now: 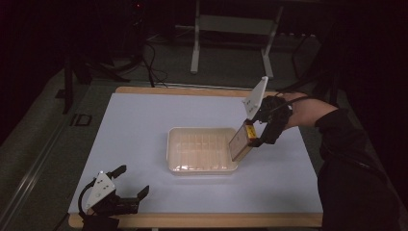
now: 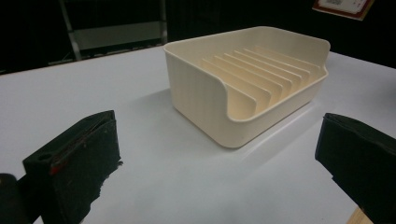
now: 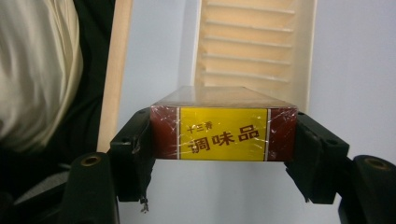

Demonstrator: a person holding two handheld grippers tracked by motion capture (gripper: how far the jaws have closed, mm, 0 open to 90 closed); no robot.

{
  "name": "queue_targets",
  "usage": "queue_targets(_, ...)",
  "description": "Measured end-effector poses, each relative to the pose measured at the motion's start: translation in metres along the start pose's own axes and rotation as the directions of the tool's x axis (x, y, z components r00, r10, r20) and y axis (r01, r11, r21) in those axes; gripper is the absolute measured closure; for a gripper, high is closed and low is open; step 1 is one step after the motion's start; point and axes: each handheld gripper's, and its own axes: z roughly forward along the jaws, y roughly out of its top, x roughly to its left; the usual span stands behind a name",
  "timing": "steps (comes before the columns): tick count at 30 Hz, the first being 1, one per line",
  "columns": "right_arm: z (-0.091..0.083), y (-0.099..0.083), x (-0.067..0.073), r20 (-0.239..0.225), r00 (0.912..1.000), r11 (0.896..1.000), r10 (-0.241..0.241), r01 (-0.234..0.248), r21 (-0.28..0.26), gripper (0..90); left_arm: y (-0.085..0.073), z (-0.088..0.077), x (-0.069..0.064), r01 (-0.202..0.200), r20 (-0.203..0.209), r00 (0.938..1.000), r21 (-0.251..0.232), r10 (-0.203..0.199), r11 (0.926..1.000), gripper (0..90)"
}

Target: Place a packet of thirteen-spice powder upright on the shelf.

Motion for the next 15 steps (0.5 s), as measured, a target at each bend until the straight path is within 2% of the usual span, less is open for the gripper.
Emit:
queue_targets(4, 0.008, 0.012, -0.004, -0.002, 1.0000, 1.000, 0.000, 0.000, -0.004, 32.1, 0.000, 0.000, 0.000, 0.000, 0.000, 1.0000, 0.000, 0.000, 1.0000, 0.0)
queue_targets(8, 0.019, 0.025, -0.004, -0.016, 0.9988, 0.999, -0.047, 0.047, -0.007, 32.1, 0.000, -0.001, 0.001, 0.001, 0.000, 1.0000, -0.004, -0.001, 1.0000, 0.0)
queue_targets(12, 0.029, 0.037, -0.005, -0.019, 0.9977, 0.998, -0.064, 0.064, -0.006, 32.1, 0.000, -0.001, 0.001, 0.001, 0.003, 1.0000, -0.005, -0.001, 1.0000, 0.1)
queue_targets(15, 0.035, 0.046, -0.008, -0.014, 0.9975, 0.997, -0.070, 0.069, -0.034, 32.1, 0.000, -0.001, 0.000, 0.000, 0.004, 1.0000, -0.005, 0.000, 1.0000, 0.0)
